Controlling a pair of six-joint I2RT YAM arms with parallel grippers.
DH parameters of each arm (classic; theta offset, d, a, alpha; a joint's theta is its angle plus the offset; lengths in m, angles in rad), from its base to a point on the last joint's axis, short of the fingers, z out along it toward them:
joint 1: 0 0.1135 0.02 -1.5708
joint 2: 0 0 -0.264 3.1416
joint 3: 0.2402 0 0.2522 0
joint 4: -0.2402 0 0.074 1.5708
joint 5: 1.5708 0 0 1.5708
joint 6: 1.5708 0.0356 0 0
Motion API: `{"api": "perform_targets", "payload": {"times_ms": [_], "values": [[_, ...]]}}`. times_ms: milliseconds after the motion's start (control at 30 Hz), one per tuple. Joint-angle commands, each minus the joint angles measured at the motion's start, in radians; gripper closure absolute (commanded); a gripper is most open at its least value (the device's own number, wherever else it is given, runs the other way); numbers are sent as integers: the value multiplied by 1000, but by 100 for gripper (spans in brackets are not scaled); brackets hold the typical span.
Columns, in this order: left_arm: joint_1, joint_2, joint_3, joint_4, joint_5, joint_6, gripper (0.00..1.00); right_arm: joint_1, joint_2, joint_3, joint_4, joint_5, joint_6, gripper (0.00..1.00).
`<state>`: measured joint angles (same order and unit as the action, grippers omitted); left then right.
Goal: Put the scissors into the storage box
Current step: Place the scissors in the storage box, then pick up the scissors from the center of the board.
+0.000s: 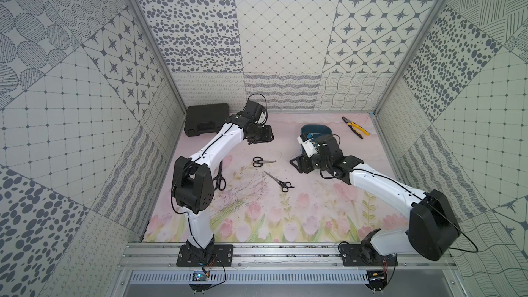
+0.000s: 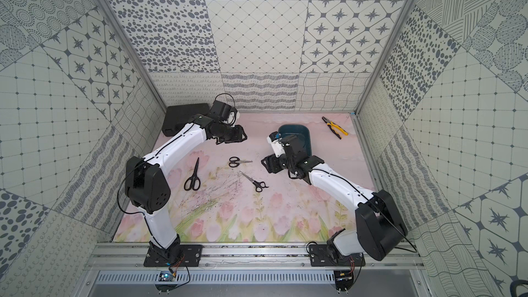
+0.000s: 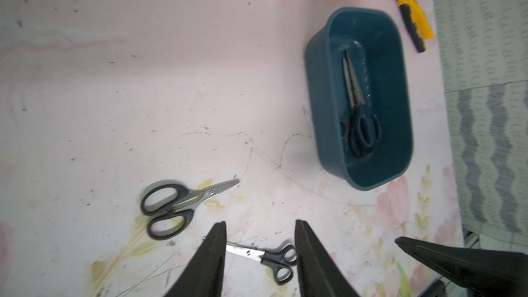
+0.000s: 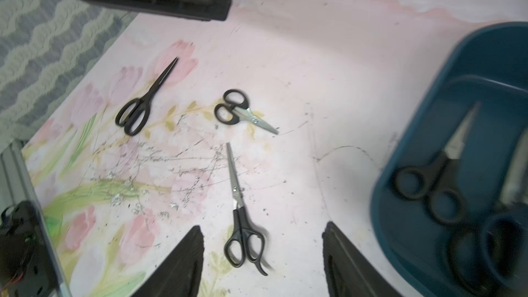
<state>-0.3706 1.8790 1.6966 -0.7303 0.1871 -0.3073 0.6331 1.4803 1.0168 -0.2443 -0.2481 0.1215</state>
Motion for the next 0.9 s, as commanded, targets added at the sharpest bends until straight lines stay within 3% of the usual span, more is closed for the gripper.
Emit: {"api": "perform_targets", "payload": {"times_ms": [0, 167, 467, 633, 867], "values": [[34, 6, -46, -210, -167, 259, 53, 71, 79, 99, -13, -40, -66, 32], [64, 49, -60, -235, -210, 291, 50, 116, 154, 142, 17, -47, -23, 32], [87, 125, -46, -239, -128, 418, 49, 134, 158, 112, 48, -24, 13, 32], [90, 182, -39, -261, -153, 473, 49, 135, 158, 104, 38, -20, 6, 32], [86, 197, -26, -188, -58, 491, 50, 137, 158, 98, 37, -6, 9, 32]]}}
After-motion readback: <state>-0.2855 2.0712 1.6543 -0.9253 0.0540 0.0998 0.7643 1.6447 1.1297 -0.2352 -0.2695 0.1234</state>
